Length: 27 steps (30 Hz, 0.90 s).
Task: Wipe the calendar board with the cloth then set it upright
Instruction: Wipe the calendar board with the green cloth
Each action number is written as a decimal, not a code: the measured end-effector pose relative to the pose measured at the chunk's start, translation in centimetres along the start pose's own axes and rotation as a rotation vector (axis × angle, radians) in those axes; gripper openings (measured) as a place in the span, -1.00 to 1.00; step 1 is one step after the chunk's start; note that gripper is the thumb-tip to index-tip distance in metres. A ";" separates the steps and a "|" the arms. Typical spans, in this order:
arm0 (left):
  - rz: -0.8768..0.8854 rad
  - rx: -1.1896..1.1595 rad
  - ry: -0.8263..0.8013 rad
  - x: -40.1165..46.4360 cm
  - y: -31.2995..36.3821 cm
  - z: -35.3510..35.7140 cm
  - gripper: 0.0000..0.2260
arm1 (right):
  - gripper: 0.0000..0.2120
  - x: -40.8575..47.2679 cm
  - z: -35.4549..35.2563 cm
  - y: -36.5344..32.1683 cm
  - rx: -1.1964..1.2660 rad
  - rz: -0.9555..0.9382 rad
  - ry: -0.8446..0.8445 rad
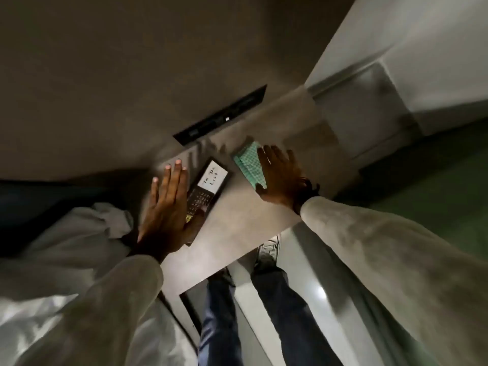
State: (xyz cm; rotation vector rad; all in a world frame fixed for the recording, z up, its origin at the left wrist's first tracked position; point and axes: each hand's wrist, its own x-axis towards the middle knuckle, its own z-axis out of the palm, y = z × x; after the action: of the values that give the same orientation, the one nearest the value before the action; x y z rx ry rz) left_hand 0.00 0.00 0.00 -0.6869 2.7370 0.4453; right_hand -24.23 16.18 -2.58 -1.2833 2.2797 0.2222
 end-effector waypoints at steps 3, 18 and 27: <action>0.015 -0.023 0.016 1.2 -1.0 2.6 -0.18 | -0.09 2.9 2.9 -0.5 0.036 0.062 -0.029; -0.005 -0.187 -0.006 -1.2 -3.3 2.8 0.02 | -0.78 3.0 5.0 -1.5 1.260 0.761 0.162; 0.202 -0.069 -0.034 -1.3 -5.6 4.6 0.21 | -0.56 -2.3 6.9 -10.0 1.977 0.843 -0.105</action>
State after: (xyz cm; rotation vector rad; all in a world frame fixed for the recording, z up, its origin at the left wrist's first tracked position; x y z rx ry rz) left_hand 4.72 -2.55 -4.98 -0.4152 2.7812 0.5924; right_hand -12.49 15.18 -6.31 0.6620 1.4845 -1.2800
